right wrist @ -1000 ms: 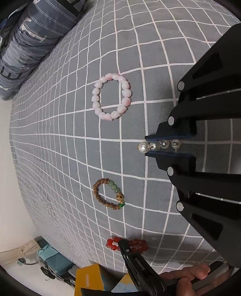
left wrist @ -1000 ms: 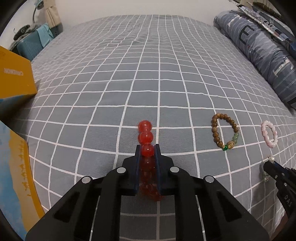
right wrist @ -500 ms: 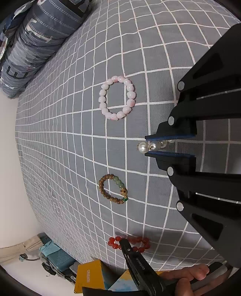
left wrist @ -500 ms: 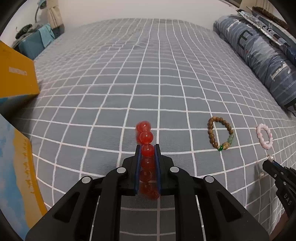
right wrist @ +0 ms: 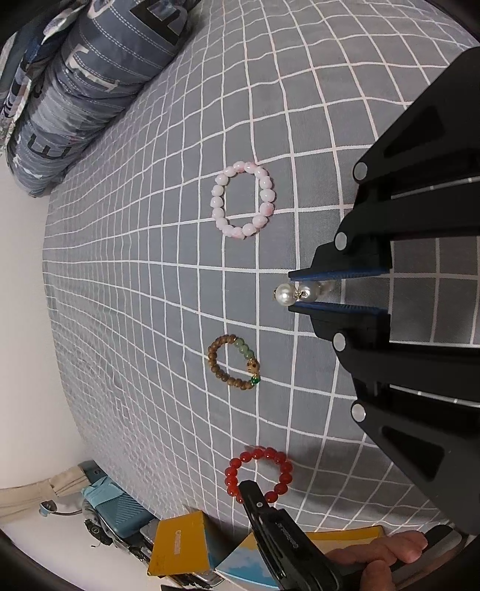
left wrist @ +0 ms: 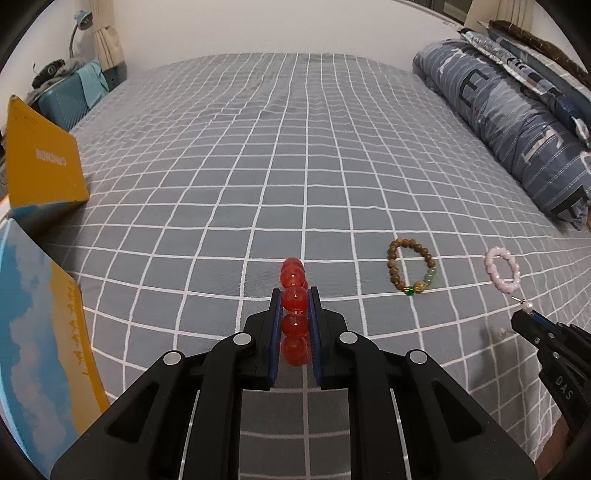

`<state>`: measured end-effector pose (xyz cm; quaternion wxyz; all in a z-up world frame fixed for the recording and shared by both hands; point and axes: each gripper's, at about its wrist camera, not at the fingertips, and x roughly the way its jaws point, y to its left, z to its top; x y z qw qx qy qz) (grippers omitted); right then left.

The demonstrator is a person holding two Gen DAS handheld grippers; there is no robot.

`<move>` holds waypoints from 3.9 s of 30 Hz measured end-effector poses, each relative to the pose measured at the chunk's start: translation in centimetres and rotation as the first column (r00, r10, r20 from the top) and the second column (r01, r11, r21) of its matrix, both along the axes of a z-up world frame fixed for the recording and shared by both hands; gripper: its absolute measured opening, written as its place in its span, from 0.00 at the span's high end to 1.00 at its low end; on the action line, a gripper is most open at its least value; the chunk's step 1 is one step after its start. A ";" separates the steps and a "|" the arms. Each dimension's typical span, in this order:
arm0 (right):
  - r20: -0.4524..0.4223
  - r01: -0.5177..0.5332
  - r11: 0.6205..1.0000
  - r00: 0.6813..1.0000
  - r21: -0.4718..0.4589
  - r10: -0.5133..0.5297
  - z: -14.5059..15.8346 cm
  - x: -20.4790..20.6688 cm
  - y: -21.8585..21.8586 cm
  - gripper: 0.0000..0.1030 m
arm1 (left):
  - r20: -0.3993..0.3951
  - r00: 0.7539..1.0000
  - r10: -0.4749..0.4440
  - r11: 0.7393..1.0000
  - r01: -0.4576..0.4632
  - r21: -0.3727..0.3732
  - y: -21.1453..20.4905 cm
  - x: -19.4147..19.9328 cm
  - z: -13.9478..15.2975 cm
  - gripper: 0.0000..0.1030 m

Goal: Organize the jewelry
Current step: 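Carry the red bead bracelet and pearl cluster over the white box with both tools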

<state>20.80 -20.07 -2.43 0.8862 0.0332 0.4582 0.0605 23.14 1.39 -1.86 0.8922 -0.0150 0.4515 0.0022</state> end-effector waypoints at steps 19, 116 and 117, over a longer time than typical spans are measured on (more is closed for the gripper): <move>0.073 0.001 0.999 0.997 -0.035 0.002 4.0 -2.9 1.4 0.90 | 0.068 0.998 -0.017 1.000 0.017 0.006 0.0 -4.5 4.4 0.88; 0.147 -0.548 0.829 0.816 -0.109 0.558 6.4 -11.1 37.8 0.90 | 0.101 0.848 0.520 0.851 -0.525 0.031 29.4 -23.9 7.1 0.87; 0.132 -0.545 0.832 0.822 -0.103 0.555 6.3 -10.9 37.9 0.90 | 0.091 0.847 0.523 0.849 -0.528 0.029 29.6 -23.8 6.9 0.87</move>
